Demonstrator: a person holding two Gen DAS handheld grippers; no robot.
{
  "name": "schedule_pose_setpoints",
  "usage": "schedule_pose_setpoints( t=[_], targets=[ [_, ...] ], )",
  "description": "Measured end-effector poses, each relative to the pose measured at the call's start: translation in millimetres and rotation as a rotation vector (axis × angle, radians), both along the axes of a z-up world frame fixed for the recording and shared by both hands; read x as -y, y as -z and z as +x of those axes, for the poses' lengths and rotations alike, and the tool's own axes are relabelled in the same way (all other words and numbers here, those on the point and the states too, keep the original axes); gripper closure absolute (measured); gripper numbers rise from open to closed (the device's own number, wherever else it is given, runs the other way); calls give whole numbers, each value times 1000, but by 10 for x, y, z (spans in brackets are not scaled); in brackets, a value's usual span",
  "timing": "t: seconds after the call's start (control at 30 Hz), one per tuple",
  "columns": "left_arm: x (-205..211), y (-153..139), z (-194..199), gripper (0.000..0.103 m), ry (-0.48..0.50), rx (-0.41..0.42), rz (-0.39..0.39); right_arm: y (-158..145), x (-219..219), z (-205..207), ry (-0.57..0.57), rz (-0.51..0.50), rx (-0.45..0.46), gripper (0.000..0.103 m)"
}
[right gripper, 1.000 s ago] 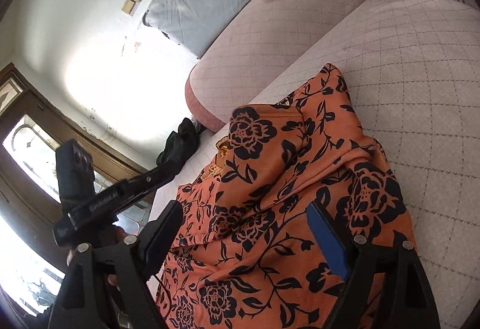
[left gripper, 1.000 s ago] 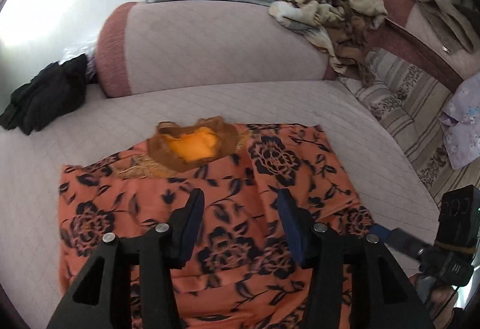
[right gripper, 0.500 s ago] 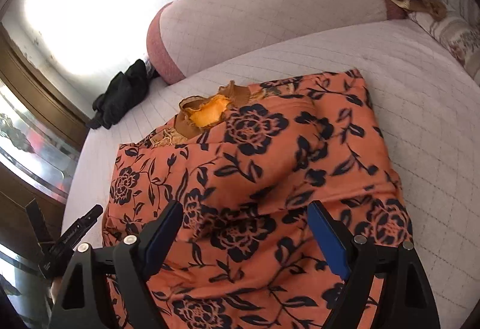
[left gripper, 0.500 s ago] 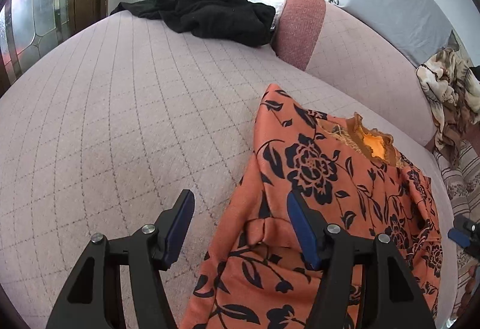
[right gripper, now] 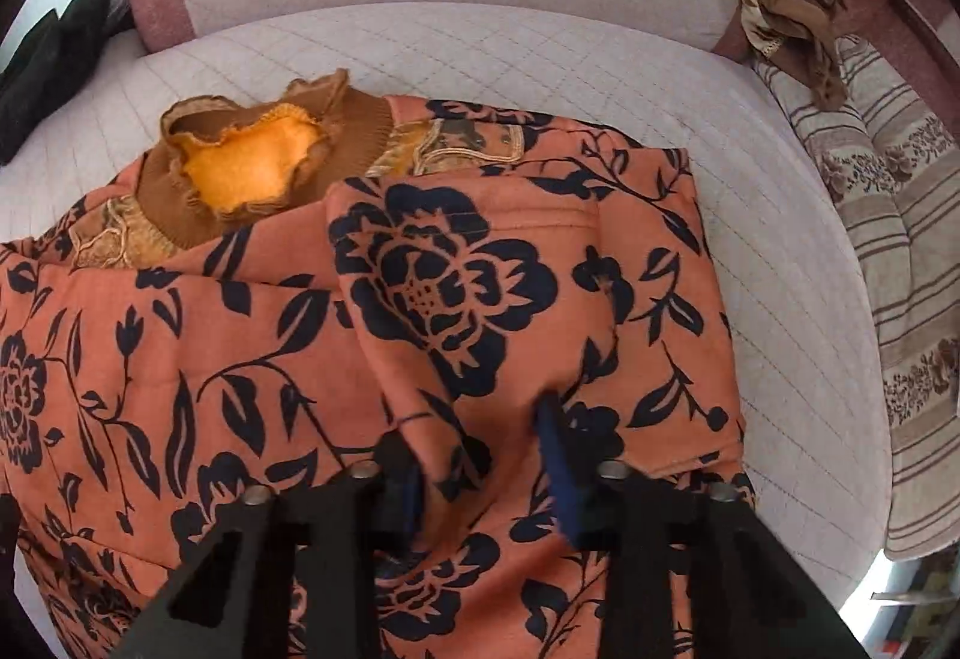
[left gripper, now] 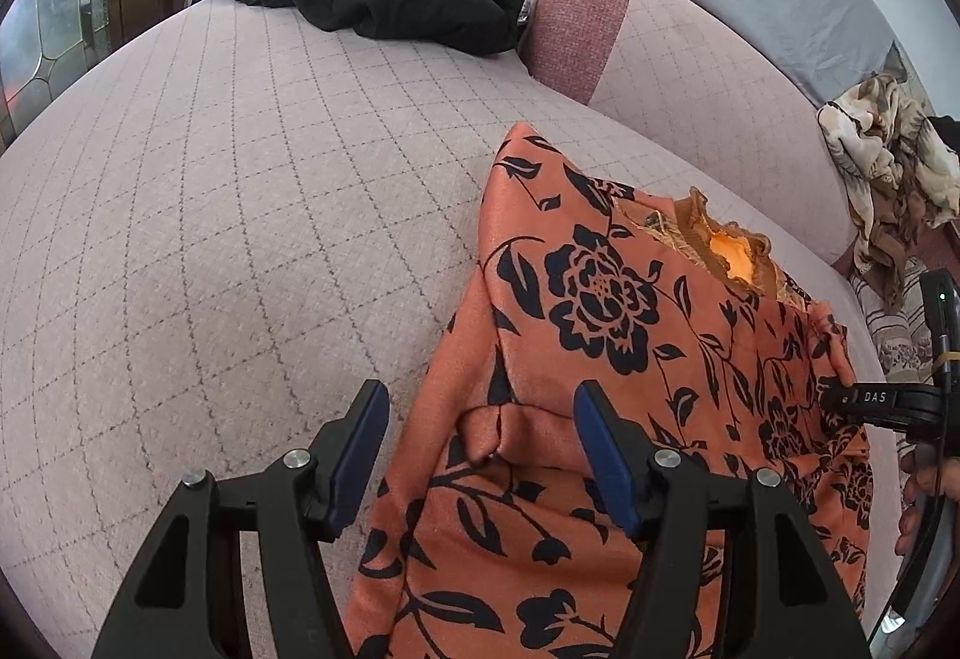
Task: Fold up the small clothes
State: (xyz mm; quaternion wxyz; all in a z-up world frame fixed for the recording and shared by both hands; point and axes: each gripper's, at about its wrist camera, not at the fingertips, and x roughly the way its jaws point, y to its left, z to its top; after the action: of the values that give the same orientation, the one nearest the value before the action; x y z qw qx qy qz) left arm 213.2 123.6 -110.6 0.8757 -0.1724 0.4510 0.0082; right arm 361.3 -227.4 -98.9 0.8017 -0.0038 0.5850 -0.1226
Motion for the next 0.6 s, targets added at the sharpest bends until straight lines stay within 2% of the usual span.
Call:
schedule_pose_setpoints(
  t=[0.07, 0.13, 0.23, 0.3, 0.37, 0.4, 0.43, 0.47, 0.5, 0.57, 0.6],
  targets=[
    [-4, 23, 24, 38, 7, -19, -19, -64, 172, -100, 48, 54, 27, 78],
    [-31, 77, 60, 38, 5, -39, -42, -97, 427, -309, 145, 145, 84, 78],
    [-59, 85, 55, 38, -3, -33, -45, 105, 838, -774, 317, 325, 187, 76],
    [-52, 83, 30, 38, -1, -32, -38, 279, 1022, -1017, 358, 420, 233, 76],
    [-31, 88, 17, 38, 7, -29, -19, 318, 1165, -1170, 382, 511, 297, 74],
    [-20, 89, 14, 38, 11, -28, -9, 320, 1196, -1190, 382, 542, 304, 72],
    [-13, 92, 14, 38, 11, -27, -3, 320, 1236, -1190, 372, 572, 310, 62],
    [-4, 100, 28, 37, 11, -26, 0, 306, 1265, -1185, 360, 596, 322, 45],
    [8, 101, 32, 37, 12, -24, 4, 280, 1263, -1165, 355, 606, 333, 41],
    [23, 104, 37, 36, 14, -19, 14, 294, 1299, -1146, 359, 622, 322, 42],
    [30, 105, 38, 36, 15, -17, 19, 297, 1315, -1139, 351, 622, 314, 58]
  ],
)
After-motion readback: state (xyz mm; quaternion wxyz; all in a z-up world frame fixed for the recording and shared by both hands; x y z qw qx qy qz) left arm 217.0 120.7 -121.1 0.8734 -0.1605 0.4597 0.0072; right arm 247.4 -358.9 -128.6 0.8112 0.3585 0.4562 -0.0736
